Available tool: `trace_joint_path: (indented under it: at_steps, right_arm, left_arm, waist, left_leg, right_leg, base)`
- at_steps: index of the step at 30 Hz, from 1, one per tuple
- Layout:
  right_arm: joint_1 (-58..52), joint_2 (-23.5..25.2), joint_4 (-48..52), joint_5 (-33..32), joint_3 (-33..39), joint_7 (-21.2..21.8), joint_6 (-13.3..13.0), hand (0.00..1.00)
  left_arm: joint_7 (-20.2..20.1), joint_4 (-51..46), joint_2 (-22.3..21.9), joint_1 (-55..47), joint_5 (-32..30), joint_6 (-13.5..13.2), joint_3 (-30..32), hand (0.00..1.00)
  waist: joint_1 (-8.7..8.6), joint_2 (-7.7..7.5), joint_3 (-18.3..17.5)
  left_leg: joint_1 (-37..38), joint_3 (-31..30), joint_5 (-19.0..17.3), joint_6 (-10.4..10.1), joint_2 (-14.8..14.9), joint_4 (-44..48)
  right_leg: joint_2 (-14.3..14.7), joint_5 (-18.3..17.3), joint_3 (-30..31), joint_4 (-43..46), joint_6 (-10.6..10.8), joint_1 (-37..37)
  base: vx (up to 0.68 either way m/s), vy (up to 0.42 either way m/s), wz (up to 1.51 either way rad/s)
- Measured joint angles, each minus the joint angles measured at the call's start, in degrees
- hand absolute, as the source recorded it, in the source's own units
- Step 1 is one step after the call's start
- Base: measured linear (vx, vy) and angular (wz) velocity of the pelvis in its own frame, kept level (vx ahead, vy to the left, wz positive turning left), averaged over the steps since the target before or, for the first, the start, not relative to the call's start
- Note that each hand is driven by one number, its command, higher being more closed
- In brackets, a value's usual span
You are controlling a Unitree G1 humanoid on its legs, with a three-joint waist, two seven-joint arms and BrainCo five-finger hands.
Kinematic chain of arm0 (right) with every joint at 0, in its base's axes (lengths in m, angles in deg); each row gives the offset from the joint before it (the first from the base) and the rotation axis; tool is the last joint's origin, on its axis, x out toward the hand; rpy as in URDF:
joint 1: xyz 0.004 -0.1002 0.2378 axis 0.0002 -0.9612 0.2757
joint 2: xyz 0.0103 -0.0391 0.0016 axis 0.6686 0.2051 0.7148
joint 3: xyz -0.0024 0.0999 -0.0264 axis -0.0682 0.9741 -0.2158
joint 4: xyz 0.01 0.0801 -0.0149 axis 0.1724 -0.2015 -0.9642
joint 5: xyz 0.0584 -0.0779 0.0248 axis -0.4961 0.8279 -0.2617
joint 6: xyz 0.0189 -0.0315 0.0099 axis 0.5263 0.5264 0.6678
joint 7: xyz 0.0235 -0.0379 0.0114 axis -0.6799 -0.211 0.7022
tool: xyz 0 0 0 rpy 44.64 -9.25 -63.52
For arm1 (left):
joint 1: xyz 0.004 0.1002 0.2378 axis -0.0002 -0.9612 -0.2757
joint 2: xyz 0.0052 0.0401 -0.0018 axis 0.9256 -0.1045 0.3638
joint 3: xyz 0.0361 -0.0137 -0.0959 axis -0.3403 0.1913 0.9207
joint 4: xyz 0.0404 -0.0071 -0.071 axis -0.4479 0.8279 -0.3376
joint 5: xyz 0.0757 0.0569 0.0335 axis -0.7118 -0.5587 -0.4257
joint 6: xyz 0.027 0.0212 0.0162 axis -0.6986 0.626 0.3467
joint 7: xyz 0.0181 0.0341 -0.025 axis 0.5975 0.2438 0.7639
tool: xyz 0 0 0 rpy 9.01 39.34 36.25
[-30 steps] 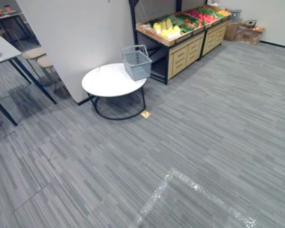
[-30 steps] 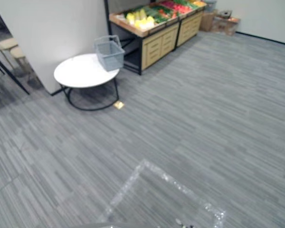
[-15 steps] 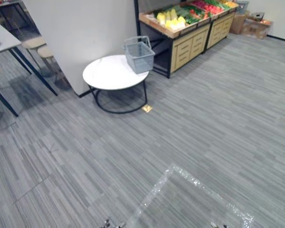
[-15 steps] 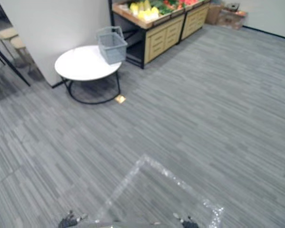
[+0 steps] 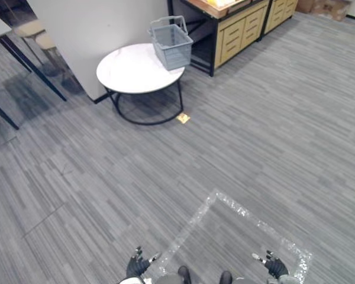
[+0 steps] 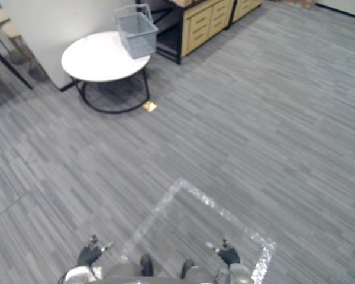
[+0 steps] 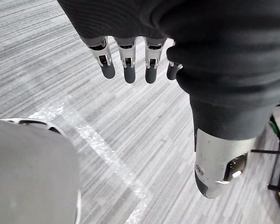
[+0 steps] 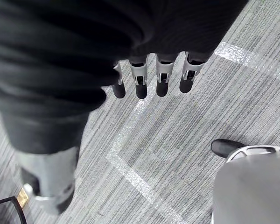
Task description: Pick vegetable in the basket
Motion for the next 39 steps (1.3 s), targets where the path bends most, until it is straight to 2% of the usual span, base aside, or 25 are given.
trace_joint_path:
  at_steps: [2,4,6,8,9,11,12,13,14,15,18,20,21,22,24,25,26,27,30,32,33,35,36,37,39]
  right_arm:
    - [-0.2,-1.97,0.05,0.0,-1.16,-0.4,0.06,0.0]
    - [0.49,-2.57,0.43,0.0,-1.12,-0.84,0.21,0.0]
    - [2.08,-2.91,0.49,0.03,-1.09,-1.02,0.29,0.0]
    - [3.51,-2.98,0.95,0.07,-1.3,-2.04,0.25,0.0]
    - [3.74,-3.0,0.98,0.12,-1.56,-2.14,0.21,0.0]
    - [4.34,-3.51,0.86,1.03,-3.16,-2.13,0.21,0.0]
    - [4.35,-3.4,0.83,1.93,-3.5,-2.08,0.21,0.0]
    - [4.36,-2.35,0.7,2.43,-4.04,-1.94,0.18,0.0]
    - [4.37,-1.19,0.41,2.47,-4.47,-1.86,0.1,0.0]
    - [4.44,-0.89,0.43,2.46,-4.39,-1.86,-0.03,0.0]
    - [3.49,-0.49,0.11,2.53,-3.08,-1.87,0.05,0.0]
    - [1.65,-0.33,0.58,3.27,-3.39,-1.82,-0.01,0.0]
    - [1.42,-0.14,0.6,4.0,-3.42,-1.8,-0.01,0.0]
    - [1.19,0.12,0.62,4.57,-3.48,-1.54,0.02,0.0]
    - [0.89,-0.38,1.77,4.64,-3.2,-0.74,-0.09,0.0]
    - [0.45,-0.52,2.86,4.68,-3.21,-0.69,-0.08,0.0]
    - [0.24,-0.51,3.28,4.68,-3.21,-0.68,-0.12,0.0]
    - [0.09,-0.5,3.42,4.68,-3.21,-0.61,-0.11,0.0]
    - [-0.59,-0.58,3.82,4.72,-2.87,-0.59,-0.12,0.0]
    - [-0.54,-0.32,3.78,5.25,-2.64,-0.62,-0.03,0.0]
    - [-0.53,-0.35,3.81,5.47,-2.44,-0.6,-0.03,0.0]
    - [-1.01,-0.33,3.86,6.9,-1.58,-0.33,0.04,0.0]
    - [-1.58,-0.54,3.88,6.92,-1.47,-0.02,0.09,0.0]
    - [-1.76,-1.29,4.18,6.93,-1.03,0.17,0.09,0.0]
    - [-1.25,-1.89,4.21,6.97,-1.05,0.11,0.22,0.0]
  left_arm:
    - [0.5,-0.4,-1.26,0.38,0.07,0.03,-0.03,0.0]
    - [0.76,-0.38,-1.19,1.51,0.06,0.04,-0.08,0.0]
    - [0.94,-0.47,-1.28,1.92,0.42,0.03,-0.02,0.0]
    - [1.62,-1.5,-1.78,1.35,2.4,-0.01,0.19,0.0]
    - [2.0,-1.52,-1.97,1.24,2.93,-0.01,0.26,0.0]
    - [2.76,-1.54,-2.49,1.12,3.91,0.08,0.55,0.0]
    - [2.76,-1.59,-2.4,0.98,4.0,0.09,0.83,0.0]
    - [2.83,-1.84,-1.85,1.02,3.96,0.09,2.02,0.0]
    - [3.08,-3.11,-1.41,1.03,3.91,0.09,2.42,0.0]
    - [3.09,-3.82,-0.95,1.35,3.84,0.13,2.42,0.0]
    - [2.96,-7.64,-1.08,1.51,3.32,0.16,2.15,0.0]
    - [2.53,-11.33,-0.83,-1.3,1.86,0.43,1.64,0.0]
    - [2.39,-12.29,-0.61,-1.88,1.45,0.42,1.37,0.0]
    - [1.9,-13.22,-0.11,-2.37,1.26,0.42,1.03,0.0]
    - [1.37,-13.32,0.98,-2.41,1.08,0.47,0.62,0.0]
    - [1.07,-13.34,1.24,-2.42,1.05,0.43,0.6,0.0]
    - [0.97,-13.34,1.27,-2.41,1.06,0.43,0.62,0.0]
    - [0.9,-13.4,1.14,-2.36,1.07,0.43,0.61,0.0]
    - [0.81,-14.4,0.97,-2.22,1.05,0.36,0.11,0.0]
    - [0.83,-14.34,0.73,-1.78,0.85,0.35,-0.08,0.0]
    - [0.82,-14.26,0.67,-2.06,0.67,0.35,-0.11,0.0]
    - [0.82,-12.71,0.74,-2.32,-0.21,0.44,-0.11,0.0]
    - [0.83,-12.49,0.73,-2.18,-0.22,0.52,-0.05,0.0]
    - [0.85,-12.29,-0.09,-2.73,-0.25,0.54,-0.22,0.0]
    - [0.84,-11.92,-1.79,-2.54,-0.23,0.5,-0.64,0.0]
  waist:
    - [0.57,1.59,0.97]
    - [0.68,1.74,1.07]
    - [1.21,1.3,1.4]
    - [1.91,1.68,1.44]
    - [2.47,2.06,1.41]
    - [4.41,3.56,1.49]
    - [4.54,3.49,1.51]
    - [4.7,1.42,1.12]
    - [4.9,-1.77,0.02]
    - [4.72,-2.67,-0.22]
    - [4.24,-3.24,-0.25]
    - [3.65,-2.92,-0.46]
    - [3.36,-2.85,-0.4]
    - [2.86,-2.81,-0.32]
    - [1.73,-2.47,-0.1]
    - [1.05,-2.19,0.07]
    - [0.8,-2.13,0.11]
    - [-0.1,-2.09,0.14]
    - [-0.37,-1.45,0.21]
    - [-0.23,-1.8,0.15]
    - [-0.25,-1.72,0.2]
    - [-0.47,-1.8,-0.01]
    - [-0.42,-1.57,-0.22]
    - [-0.2,0.74,-1.32]
    - [-0.39,2.37,-2.1]
  left_leg:
    - [-5.34,-3.0,1.75,-0.18,1.45,10.26]
    - [-8.88,-4.35,-0.18,-0.06,1.52,10.19]
    - [-10.89,-4.56,1.38,-0.18,1.72,-2.66]
    - [-10.18,-4.82,7.67,-1.02,2.57,-22.03]
    - [-9.88,-4.92,8.89,-1.56,3.28,-26.36]
    - [-10.03,-5.86,9.39,-1.75,6.29,-30.24]
    - [-9.89,-5.65,11.39,-1.6,6.76,-29.6]
    - [-9.65,-4.37,15.14,-0.69,4.69,-26.17]
    - [-10.94,-2.96,13.48,0.8,1.88,-23.45]
    - [-11.61,-2.57,12.16,1.45,0.78,-22.51]
    - [-8.95,-1.0,7.41,4.96,-2.04,-19.29]
    - [-1.26,0.42,2.16,6.35,-2.93,-19.69]
    - [0.44,0.5,1.15,6.7,-3.13,-20.11]
    - [3.07,0.51,0.15,6.98,-3.7,-20.91]
    - [9.91,0.19,-0.48,7.18,-4.6,-25.51]
    - [13.37,-0.12,-0.52,7.19,-4.8,-27.61]
    - [14.71,-0.38,-0.52,7.19,-4.85,-28.35]
    - [17.26,-1.12,-0.52,7.19,-4.83,-29.19]
    - [19.72,-1.63,-3.12,5.32,-3.81,-29.35]
    - [21.69,-1.68,-6.39,2.65,-2.8,-29.4]
    - [22.53,-1.8,-7.09,1.94,-2.43,-29.41]
    - [26.14,-2.99,-10.87,-1.34,-0.55,-29.35]
    - [27.25,-3.1,-11.98,-1.97,0.74,-29.32]
    - [27.68,-3.28,-12.91,-3.03,3.7,-27.68]
    - [24.39,-4.64,-10.22,-3.03,7.15,-19.84]
  right_leg:
    - [0.59,-1.27,-0.34,0.06,-0.66,1.7]
    - [-0.3,-1.39,-0.92,0.01,-0.48,1.33]
    - [-1.81,-1.84,-1.25,-0.17,0.65,0.63]
    - [-2.26,-2.8,-1.02,-0.26,2.45,0.57]
    - [-2.11,-3.22,-0.67,-0.19,3.07,0.66]
    - [-1.63,-5.36,1.25,0.05,6.06,2.7]
    - [-2.14,-5.97,1.79,0.05,6.77,3.66]
    - [-5.15,-7.14,2.28,0.08,7.87,4.67]
    - [-8.41,-6.94,2.89,1.31,7.8,4.09]
    - [-9.88,-6.35,3.27,3.21,7.85,2.76]
    - [-14.65,0.38,7.0,19.78,8.67,-3.37]
    - [-18.61,15.77,8.31,38.71,3.98,-10.08]
    - [-19.25,17.39,8.48,43.8,2.97,-12.05]
    - [-19.2,14.9,9.28,51.8,2.03,-15.85]
    - [-16.31,6.0,8.31,59.82,1.43,-21.73]
    - [-15.09,1.54,4.42,58.17,1.26,-23.46]
    - [-14.67,0.05,2.17,56.05,1.2,-24.0]
    - [-13.67,-1.18,-3.35,46.96,0.4,-24.78]
    - [-11.17,0.3,-5.93,26.76,1.65,-25.81]
    - [-10.33,6.6,-3.58,7.69,3.4,-26.76]
    - [-10.42,7.43,-2.58,4.98,3.91,-26.95]
    - [-11.98,7.8,-0.15,4.77,4.51,-27.45]
    - [-11.43,11.09,-0.46,6.66,4.03,-27.77]
    - [-9.49,12.29,-0.51,11.74,3.7,-29.15]
    - [-7.34,10.88,-1.48,15.28,-0.07,-29.78]
  base:
    - [0.0,0.079,0.11]
    - [0.1,0.126,0.24]
    - [0.12,0.124,0.19]
    - [0.21,0.183,-0.02]
    - [0.29,0.245,-0.26]
    - [0.44,0.374,-0.45]
    - [0.54,0.45,-0.35]
    - [0.47,0.33,-0.27]
    - [0.49,0.282,-0.16]
    - [0.51,0.255,0.02]
    - [0.53,0.3,0.04]
    - [0.52,0.267,-0.23]
    - [0.49,0.225,-0.15]
    - [0.39,0.156,-0.02]
    - [0.58,0.164,0.1]
    - [0.47,0.099,0.22]
    - [0.45,0.001,0.38]
    - [0.42,-0.054,0.44]
    - [0.41,-0.108,0.45]
    - [0.45,-0.226,0.34]
    - [0.46,-0.29,0.17]
    - [0.56,-0.396,0.21]
    - [0.58,-0.439,0.19]
    - [0.6,-0.477,0.04]
    - [0.59,-0.517,-0.08]
